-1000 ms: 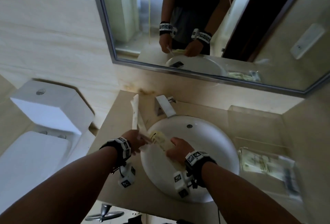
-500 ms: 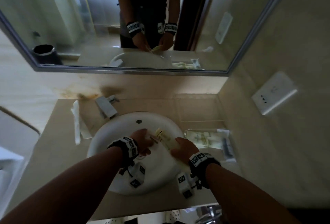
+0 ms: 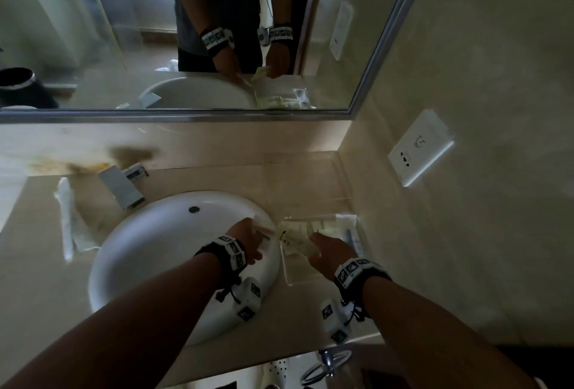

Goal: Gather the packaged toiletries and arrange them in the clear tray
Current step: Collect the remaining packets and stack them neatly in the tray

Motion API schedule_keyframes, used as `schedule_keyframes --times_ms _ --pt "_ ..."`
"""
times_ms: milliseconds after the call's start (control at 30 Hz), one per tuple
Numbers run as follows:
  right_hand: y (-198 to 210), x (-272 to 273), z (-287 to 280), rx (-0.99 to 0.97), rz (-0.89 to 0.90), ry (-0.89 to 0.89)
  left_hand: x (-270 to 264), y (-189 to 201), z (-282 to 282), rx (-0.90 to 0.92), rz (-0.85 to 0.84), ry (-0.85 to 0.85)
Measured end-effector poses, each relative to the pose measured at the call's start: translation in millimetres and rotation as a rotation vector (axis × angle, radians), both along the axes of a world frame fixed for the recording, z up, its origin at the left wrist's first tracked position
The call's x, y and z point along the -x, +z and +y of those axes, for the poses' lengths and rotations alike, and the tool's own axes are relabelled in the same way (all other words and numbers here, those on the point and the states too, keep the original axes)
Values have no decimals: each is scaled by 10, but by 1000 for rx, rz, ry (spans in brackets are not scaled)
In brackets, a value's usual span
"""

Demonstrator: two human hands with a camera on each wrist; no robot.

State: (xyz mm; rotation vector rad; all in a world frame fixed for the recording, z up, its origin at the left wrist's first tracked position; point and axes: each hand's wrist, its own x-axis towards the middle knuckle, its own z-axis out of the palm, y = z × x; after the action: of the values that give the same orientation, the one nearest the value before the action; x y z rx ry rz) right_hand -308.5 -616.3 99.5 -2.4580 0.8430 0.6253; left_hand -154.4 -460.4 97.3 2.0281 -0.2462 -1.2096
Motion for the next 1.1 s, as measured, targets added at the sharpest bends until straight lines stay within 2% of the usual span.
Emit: schedule_keyframes --times_ms 100,333,433,500,600,700,900,967,1100 --pt "3 17 -98 -8 0 0 -41 -21 -110 47 103 104" --pt "-73 144 -348 121 42 146 49 -34 -502 27 89 19" --pt "-196 215 -462 146 58 186 114 -86 -693 62 80 131" --pt "-243 231 -503 132 73 208 116 -109 -755 41 158 199" --pt "-325 252 -589 112 94 247 118 -75 -836 11 16 75" --pt "-381 262 -625 101 86 289 135 -74 -910 -32 -68 50" --pt "-516 207 -647 154 98 391 185 -141 -1148 -70 -21 -15" --pt "-558 207 -654 160 103 406 187 -213 -1239 -69 -43 -5" --pt "-667 230 -666 163 56 375 172 -312 -1388 -50 54 106"
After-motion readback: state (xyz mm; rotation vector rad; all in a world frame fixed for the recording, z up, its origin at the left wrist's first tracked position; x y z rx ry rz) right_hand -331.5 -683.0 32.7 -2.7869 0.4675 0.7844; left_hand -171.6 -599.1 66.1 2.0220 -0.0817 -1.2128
